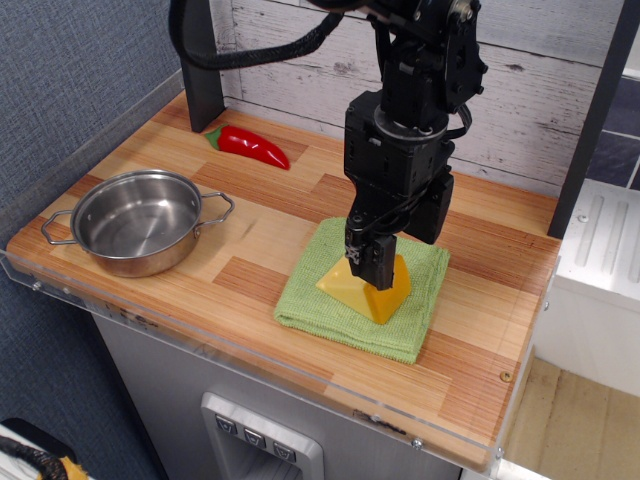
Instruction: Place the yellow cube in the silver pot.
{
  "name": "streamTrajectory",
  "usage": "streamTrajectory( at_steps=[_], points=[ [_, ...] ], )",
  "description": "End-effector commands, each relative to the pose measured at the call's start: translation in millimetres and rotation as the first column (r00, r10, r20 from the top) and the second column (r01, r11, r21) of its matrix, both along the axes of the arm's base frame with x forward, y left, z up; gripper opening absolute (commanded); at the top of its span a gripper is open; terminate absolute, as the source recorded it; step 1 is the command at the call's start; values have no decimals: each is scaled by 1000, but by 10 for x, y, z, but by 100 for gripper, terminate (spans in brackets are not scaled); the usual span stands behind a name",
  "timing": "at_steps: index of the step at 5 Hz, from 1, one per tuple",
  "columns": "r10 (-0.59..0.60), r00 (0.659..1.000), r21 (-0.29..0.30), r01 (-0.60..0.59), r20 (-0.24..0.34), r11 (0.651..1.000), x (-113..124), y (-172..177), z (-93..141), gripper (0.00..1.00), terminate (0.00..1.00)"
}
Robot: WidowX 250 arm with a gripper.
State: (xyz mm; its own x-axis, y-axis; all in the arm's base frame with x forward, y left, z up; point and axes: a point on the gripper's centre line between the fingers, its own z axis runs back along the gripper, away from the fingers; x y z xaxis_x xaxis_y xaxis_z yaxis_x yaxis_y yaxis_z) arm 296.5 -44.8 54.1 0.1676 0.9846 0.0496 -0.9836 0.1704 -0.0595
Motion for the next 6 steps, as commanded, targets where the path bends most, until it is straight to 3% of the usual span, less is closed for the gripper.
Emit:
streamTrajectory(
  at_steps=[1, 6],
  points=[
    [27, 1000, -16, -27, 4, 999, 31, 19, 41, 100, 0],
    [0, 999, -13, -1, -52, 1000, -18, 66, -225, 100, 0]
  ],
)
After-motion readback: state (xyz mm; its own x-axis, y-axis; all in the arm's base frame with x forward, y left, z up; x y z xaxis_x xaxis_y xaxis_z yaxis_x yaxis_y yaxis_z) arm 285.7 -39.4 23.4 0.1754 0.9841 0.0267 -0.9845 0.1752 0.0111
